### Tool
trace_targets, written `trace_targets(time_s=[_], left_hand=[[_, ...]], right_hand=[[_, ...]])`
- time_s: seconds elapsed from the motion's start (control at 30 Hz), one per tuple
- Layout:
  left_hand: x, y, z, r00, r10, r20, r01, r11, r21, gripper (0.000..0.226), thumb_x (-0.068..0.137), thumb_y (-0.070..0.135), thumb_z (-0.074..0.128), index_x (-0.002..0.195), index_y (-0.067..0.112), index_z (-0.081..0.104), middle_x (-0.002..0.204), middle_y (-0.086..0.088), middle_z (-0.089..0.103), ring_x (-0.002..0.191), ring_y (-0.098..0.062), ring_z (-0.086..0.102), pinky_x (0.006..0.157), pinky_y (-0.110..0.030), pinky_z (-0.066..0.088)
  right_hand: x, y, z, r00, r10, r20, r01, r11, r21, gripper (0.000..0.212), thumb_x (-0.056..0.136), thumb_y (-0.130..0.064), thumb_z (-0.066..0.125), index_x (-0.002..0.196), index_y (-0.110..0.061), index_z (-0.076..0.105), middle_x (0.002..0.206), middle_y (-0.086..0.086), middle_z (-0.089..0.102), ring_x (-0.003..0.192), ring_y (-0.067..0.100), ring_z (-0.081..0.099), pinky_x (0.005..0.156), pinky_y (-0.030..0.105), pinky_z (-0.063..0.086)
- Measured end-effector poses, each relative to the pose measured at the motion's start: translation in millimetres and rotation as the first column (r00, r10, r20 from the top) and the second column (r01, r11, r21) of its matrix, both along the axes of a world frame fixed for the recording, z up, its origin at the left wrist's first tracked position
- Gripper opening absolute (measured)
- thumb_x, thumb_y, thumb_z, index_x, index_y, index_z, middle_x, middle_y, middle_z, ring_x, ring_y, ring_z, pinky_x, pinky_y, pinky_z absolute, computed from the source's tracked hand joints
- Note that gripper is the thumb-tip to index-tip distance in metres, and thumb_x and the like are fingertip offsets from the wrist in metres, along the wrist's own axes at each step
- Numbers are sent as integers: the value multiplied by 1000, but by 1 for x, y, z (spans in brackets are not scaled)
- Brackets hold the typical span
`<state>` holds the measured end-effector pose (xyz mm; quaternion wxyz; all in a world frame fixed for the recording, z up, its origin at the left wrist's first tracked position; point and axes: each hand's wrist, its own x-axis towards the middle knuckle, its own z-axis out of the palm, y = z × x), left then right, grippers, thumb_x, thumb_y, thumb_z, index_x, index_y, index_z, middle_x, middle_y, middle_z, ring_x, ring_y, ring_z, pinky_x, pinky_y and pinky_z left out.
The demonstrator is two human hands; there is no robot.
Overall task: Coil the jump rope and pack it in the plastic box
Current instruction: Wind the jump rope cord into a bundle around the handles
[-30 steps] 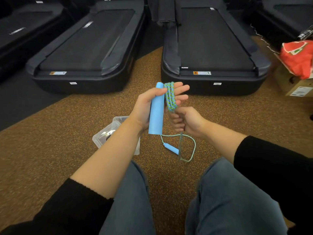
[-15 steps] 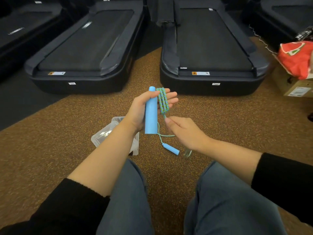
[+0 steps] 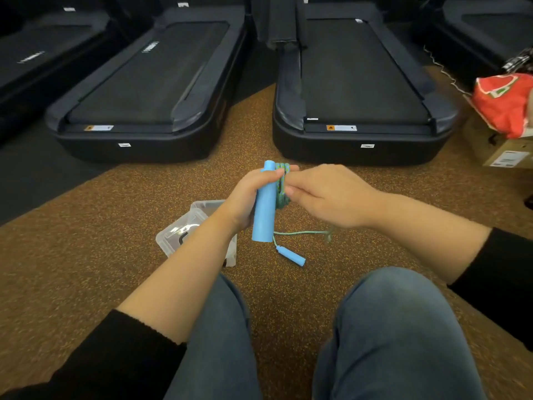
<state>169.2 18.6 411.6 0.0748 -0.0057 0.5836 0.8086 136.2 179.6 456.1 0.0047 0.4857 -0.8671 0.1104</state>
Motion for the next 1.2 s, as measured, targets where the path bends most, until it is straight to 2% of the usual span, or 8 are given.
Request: trace_targets(time_s=[0.07, 0.2, 0.37, 0.5, 0.63, 0.77, 1.07, 1.2], left_hand=[[0, 4, 2, 999, -11, -31, 11, 1000, -7, 18, 91, 16, 46, 86, 7, 61, 63, 2, 68, 56, -7, 64, 56, -18, 52], [-4, 7, 5, 996, -43, -78, 38, 997, -74, 26, 85, 27, 48, 89, 6, 62, 71, -5, 68, 64, -15, 67, 64, -24, 54], [-3, 9, 6, 995, -62, -81, 59, 997, -40, 28, 85, 27, 48, 93, 4, 61, 71, -6, 69, 60, -18, 68, 57, -20, 52], [3, 9, 5, 987, -146, -61, 147, 989, 10, 28, 85, 23, 46, 99, 4, 62, 81, -13, 72, 66, -21, 68, 63, -22, 54], [7, 14, 7, 970, -234, -68, 234, 972, -9, 32, 86, 21, 44, 107, 2, 58, 90, -17, 73, 71, -22, 69, 70, -25, 53], [11, 17, 10, 965, -250, -79, 248, 968, -30, 34, 86, 21, 44, 111, 2, 57, 92, -14, 73, 72, -20, 69, 69, -22, 53], [17, 19, 15, 957, -248, -148, 250, 968, -3, 37, 82, 15, 51, 117, 2, 55, 97, -11, 74, 76, -17, 68, 77, -23, 53], [18, 22, 20, 957, -236, -171, 243, 970, 17, 35, 83, 17, 55, 116, 3, 57, 96, -11, 74, 77, -19, 69, 73, -22, 54]], right_hand=[[-7, 2, 7, 1000, 3, -3, -3, 1000, 5, 22, 97, -32, 37, 75, -31, 41, 64, -15, 45, 64, 8, 45, 60, 31, 31], [-17, 4, 15, 1000, 12, 16, -12, 1000, -24, 31, 96, -31, 41, 65, -35, 43, 58, -18, 49, 59, -2, 47, 56, 17, 28], [-25, 3, 14, 999, 22, 36, -21, 999, -46, 25, 95, -34, 43, 73, -28, 54, 64, -8, 55, 61, 6, 48, 57, 28, 32], [-33, 5, 16, 996, 32, 84, -28, 999, -45, 25, 94, -33, 48, 71, -27, 53, 58, -9, 49, 56, 2, 46, 55, 27, 32], [-44, 8, 18, 929, 37, 367, 23, 987, -158, 30, 94, -31, 53, 66, -21, 56, 59, -2, 58, 52, 1, 56, 56, 21, 41], [-54, 7, 16, 882, 67, 467, 38, 977, -212, 37, 94, -33, 52, 58, -25, 48, 53, -9, 42, 51, 4, 36, 54, 22, 31], [-56, -2, -12, 554, 151, 819, 229, 918, -324, 37, 95, -33, 42, 63, -17, 42, 40, -12, 33, 41, 7, 28, 46, 22, 25], [-49, 0, -30, 263, 259, 929, 457, 815, -356, 32, 96, -24, 40, 71, -12, 56, 42, -5, 46, 41, 8, 42, 53, 24, 31]])
